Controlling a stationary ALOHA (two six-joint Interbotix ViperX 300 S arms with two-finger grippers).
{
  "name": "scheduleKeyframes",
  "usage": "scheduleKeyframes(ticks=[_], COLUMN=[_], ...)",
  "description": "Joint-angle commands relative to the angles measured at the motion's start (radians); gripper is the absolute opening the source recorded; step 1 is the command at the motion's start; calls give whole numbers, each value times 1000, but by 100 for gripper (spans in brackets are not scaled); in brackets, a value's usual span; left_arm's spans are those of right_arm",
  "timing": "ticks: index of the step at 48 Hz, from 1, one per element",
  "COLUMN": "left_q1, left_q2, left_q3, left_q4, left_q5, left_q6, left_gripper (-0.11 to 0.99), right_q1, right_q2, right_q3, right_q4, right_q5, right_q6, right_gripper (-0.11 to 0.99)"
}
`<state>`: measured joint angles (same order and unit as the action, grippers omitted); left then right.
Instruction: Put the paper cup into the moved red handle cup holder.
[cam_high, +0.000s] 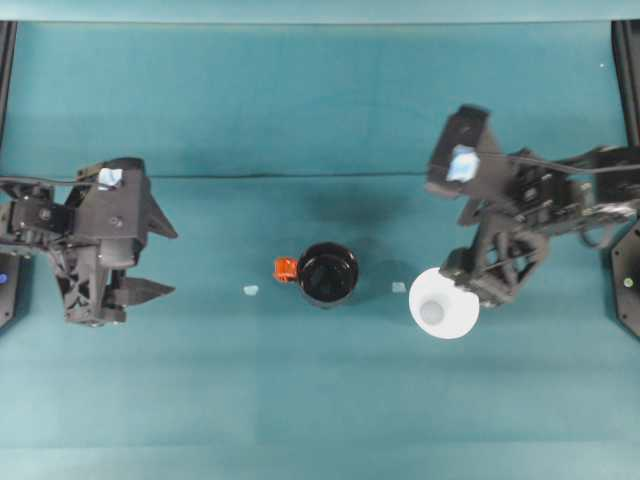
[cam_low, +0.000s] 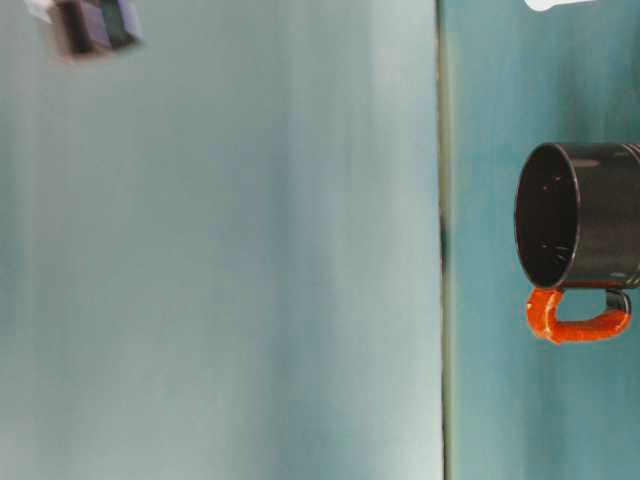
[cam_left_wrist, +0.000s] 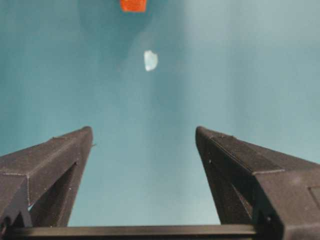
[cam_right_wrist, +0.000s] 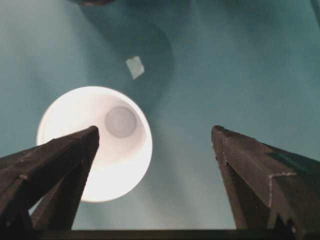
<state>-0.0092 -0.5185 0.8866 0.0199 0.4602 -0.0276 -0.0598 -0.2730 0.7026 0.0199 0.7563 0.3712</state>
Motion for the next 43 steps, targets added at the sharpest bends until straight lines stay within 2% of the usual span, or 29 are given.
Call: scheduleKeyframes(ticks=[1,13,35,43], left_q1=[-2,-2,-2,-2], left_q2=[-17,-21,-21,-21], left_q3=[-8,-6,-6,-6], left_q4=[2,2,2,2], left_q5=[-5,-6,-6,-6], left_q6=[0,2,0,0], left_gripper=[92,91,91,91], right_q1=[3,20,20,20], right_q2=[74,118,143,143], right_q3=[3,57,63,58], right_q4=[0,15,12,15], right_q5=[-21,-87,-107,-107], right_q6=[8,9,8,9], right_gripper=[93,93,92,85])
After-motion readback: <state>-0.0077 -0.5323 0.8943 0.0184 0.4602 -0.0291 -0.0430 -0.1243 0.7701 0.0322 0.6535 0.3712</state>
